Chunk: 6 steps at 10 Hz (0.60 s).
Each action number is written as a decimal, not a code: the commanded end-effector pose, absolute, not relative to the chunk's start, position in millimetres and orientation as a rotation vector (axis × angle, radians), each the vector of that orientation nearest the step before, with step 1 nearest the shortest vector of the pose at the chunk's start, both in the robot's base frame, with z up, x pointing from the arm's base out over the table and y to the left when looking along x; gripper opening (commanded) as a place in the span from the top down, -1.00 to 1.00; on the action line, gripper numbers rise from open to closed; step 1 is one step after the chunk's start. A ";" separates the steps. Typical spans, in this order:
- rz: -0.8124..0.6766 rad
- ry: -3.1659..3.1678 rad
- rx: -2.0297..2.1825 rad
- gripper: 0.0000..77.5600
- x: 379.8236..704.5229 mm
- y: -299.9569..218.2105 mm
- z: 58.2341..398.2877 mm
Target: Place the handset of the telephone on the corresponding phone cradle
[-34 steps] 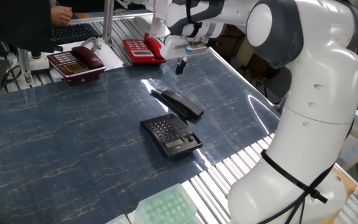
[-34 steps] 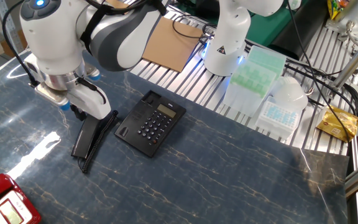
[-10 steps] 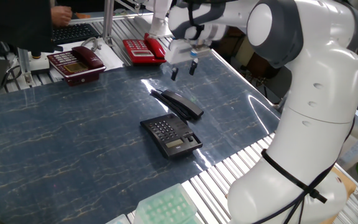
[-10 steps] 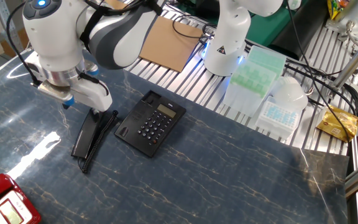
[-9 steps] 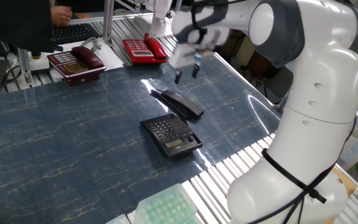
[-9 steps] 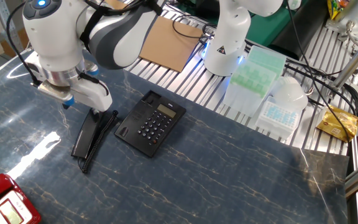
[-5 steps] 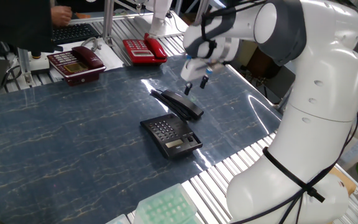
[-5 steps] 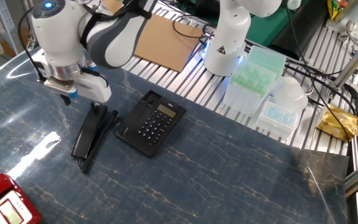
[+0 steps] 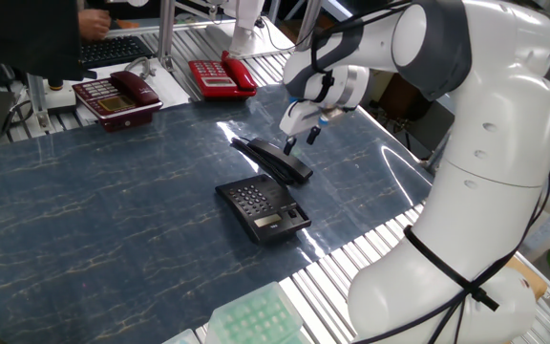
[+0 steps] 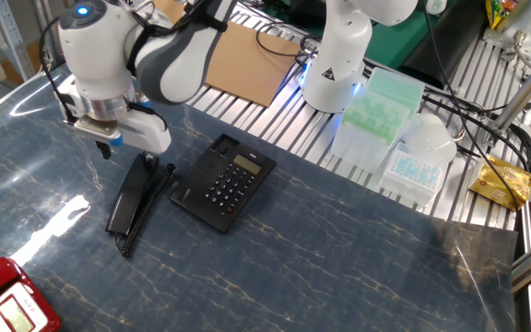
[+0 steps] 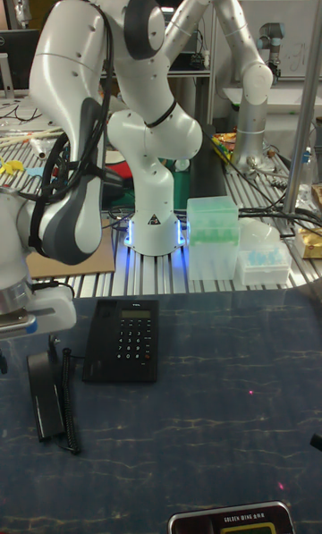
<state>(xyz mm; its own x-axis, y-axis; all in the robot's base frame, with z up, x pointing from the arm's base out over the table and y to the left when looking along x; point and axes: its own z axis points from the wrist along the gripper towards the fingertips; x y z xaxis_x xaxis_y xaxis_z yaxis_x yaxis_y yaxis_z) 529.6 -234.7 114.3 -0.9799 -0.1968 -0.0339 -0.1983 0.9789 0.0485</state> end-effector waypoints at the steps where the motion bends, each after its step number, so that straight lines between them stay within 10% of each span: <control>1: 0.068 3.075 -0.341 -1.00 532.5 -233.1 108.0; 6: 0.034 3.061 -0.361 -1.00 534.6 -228.7 100.0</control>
